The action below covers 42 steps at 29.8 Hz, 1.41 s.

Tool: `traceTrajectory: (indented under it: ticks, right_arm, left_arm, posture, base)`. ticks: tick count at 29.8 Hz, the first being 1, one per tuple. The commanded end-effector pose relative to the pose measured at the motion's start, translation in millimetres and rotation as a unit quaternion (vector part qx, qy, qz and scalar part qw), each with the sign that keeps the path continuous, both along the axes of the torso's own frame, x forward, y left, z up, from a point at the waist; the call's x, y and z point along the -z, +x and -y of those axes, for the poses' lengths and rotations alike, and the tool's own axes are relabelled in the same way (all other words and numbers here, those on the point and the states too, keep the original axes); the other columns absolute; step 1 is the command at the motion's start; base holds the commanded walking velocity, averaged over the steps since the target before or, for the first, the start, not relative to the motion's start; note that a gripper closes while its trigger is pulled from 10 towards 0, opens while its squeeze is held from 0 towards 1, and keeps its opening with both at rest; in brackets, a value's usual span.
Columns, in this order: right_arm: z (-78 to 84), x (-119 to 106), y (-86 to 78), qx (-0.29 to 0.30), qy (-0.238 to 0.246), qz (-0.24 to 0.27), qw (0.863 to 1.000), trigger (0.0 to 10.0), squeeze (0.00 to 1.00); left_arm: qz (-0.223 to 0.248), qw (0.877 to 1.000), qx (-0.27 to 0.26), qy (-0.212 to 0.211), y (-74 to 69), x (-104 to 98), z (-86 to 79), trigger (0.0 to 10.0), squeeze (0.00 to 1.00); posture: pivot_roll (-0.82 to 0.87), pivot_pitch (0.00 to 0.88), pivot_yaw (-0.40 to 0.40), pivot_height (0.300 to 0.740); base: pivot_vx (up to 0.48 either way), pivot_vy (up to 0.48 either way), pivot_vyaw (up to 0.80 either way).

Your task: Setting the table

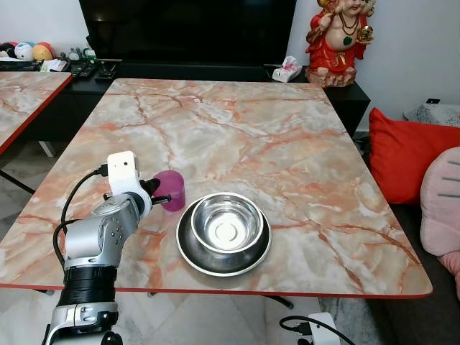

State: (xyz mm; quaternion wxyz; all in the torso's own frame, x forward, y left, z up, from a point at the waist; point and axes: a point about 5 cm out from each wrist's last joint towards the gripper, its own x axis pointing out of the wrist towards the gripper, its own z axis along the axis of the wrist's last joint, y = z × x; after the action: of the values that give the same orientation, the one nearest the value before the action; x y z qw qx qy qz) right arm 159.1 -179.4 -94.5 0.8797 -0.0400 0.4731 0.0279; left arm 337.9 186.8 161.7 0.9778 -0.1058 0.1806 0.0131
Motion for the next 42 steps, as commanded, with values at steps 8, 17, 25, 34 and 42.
traceTrajectory:
  ticks: [8,17,25,34,42]
  right_arm:
    - [1.8,-1,1.4,-0.002,-0.003,0.000,1.000,10.0,0.00]
    - [2.0,-1,1.3,-0.002,-0.004,-0.001,1.000,10.0,0.00]
    - [2.1,-1,1.2,-0.002,-0.005,-0.001,1.000,10.0,0.00]
    - [1.8,-1,1.3,-0.002,-0.004,0.000,1.000,10.0,0.00]
    - [1.9,-1,1.3,-0.003,-0.003,-0.001,1.000,10.0,0.00]
  left_arm:
    - [0.010,1.000,-0.004,0.000,0.9,-7,0.5,10.0,0.66]
    - [0.011,1.000,-0.004,-0.007,0.9,-6,1.6,10.0,0.00]
    - [0.039,0.999,0.001,-0.025,3.2,-14,5.1,10.0,0.00]
    - [0.053,0.998,0.012,-0.026,3.5,-20,7.2,10.0,0.00]
    - [0.079,0.997,0.019,0.009,3.5,-28,4.7,10.0,0.00]
  posture:
    - [0.13,0.000,-0.038,0.740]
    - [0.13,0.000,-0.038,0.740]
    - [0.13,0.000,-0.038,0.740]
    - [0.13,0.000,-0.038,0.740]
    - [0.13,0.000,-0.039,0.740]
  base:
    - [0.000,0.000,0.00]
    - [0.000,0.000,0.00]
    - [0.000,0.000,0.00]
    - [0.000,0.000,0.00]
    - [0.000,0.000,0.00]
